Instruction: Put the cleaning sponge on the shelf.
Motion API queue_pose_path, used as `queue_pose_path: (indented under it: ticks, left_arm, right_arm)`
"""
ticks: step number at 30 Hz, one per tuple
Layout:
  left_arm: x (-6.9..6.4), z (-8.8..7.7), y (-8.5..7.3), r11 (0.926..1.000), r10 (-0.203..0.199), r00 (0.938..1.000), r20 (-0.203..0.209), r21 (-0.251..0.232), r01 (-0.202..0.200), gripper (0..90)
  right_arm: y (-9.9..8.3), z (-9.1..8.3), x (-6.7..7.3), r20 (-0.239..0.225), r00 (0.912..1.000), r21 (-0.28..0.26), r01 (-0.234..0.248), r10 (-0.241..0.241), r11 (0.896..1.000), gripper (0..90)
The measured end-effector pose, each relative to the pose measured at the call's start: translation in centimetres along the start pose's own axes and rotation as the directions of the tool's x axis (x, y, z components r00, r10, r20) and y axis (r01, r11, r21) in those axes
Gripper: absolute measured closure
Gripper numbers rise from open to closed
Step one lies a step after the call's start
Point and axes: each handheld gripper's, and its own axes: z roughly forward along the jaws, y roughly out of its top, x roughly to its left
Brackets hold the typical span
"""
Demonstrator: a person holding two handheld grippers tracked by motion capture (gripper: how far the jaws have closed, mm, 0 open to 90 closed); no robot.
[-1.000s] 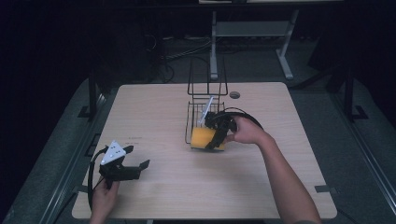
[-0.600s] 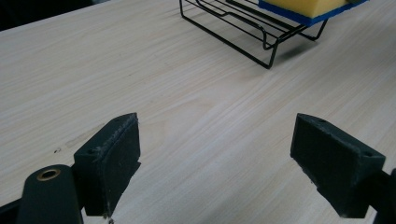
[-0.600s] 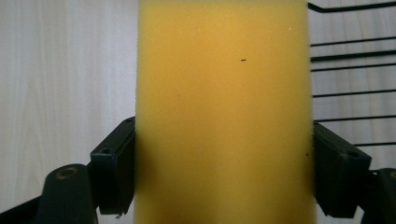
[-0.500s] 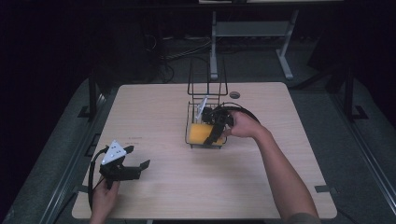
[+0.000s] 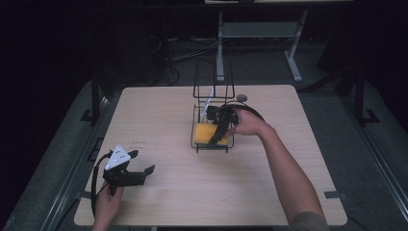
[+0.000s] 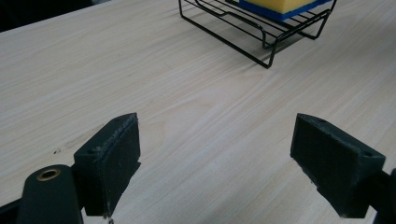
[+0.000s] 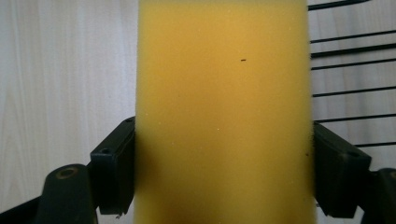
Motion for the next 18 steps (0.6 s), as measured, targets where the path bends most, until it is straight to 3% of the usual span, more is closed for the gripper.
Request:
queue_pose_path:
  ticks: [8, 14, 18]
  left_arm:
    - [-0.1, 0.1, 0.0, 1.0, 0.003, 1.0, 0.001, 0.002, -0.003, 15.3]
    - [-0.2, 0.0, 0.0, 1.0, 0.002, 1.0, 0.001, -0.002, -0.002, 15.3]
    - [-0.1, 0.0, 0.0, 1.0, 0.001, 1.0, 0.003, 0.001, -0.001, 15.3]
  right_arm:
    - [-0.4, 0.2, -0.5, 0.008, 0.9998, 0.001, -0.018, 0.018, 1.0, 21.5]
    - [-0.5, 0.0, -1.1, -0.001, 0.9994, -0.029, -0.034, 0.034, 0.999, 21.5]
    - [-0.3, -0.2, -1.5, 0.011, 0.9995, 0.0, -0.028, 0.028, 1.0, 21.5]
